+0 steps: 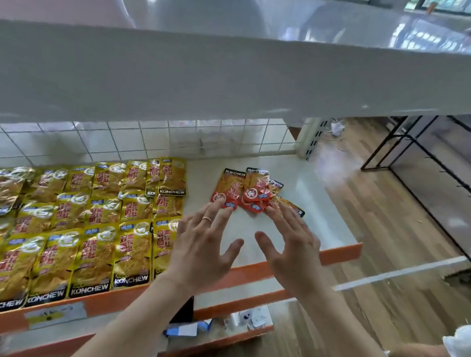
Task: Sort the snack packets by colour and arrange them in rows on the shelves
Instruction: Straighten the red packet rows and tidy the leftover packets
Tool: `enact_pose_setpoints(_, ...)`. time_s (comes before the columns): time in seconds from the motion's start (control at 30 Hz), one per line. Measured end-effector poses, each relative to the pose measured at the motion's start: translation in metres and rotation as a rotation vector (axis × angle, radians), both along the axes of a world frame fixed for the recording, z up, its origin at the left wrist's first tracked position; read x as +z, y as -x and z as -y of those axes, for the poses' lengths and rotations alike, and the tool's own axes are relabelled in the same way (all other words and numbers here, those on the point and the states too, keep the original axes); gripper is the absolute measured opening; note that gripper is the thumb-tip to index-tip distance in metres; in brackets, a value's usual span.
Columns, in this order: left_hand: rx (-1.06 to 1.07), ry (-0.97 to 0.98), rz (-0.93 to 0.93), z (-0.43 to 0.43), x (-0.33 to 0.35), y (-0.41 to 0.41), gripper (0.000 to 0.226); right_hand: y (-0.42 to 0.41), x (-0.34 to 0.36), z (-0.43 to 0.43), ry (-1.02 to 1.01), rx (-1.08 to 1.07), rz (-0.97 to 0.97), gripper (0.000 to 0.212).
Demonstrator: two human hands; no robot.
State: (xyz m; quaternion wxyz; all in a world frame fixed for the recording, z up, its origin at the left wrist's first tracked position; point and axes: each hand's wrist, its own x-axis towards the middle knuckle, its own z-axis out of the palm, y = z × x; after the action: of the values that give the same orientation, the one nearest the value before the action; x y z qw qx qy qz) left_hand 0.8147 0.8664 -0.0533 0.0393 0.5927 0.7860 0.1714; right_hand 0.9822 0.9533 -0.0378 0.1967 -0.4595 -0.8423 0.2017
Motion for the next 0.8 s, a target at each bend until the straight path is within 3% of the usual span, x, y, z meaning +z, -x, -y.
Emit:
enact_pose_setpoints(0.27, 0.181, 0.108, 0.020, -0.042, -0.039, -0.015, 0.077, -0.011, -0.028, -0.064, 0.074, 0.111, 0.144, 0.060)
enact_pose_setpoints(0.47, 0.201, 0.145, -0.025, -0.043, -0.041, -0.015, 0.085, -0.017, -0.046, -0.073, 0.010, 0.134, 0.209, 0.057)
enact_pose_setpoints(0.63, 0.195, 0.077, -0.086, -0.038, -0.042, -0.015, 0.065, -0.023, -0.049, -0.065, -0.102, 0.012, 0.056, 0.014)
enact_pose_setpoints(0.8, 0.132, -0.144, -0.128, -0.033, -0.040, -0.019, 0.030, -0.031, -0.053, -0.074, -0.096, -0.031, 0.007, 0.023)
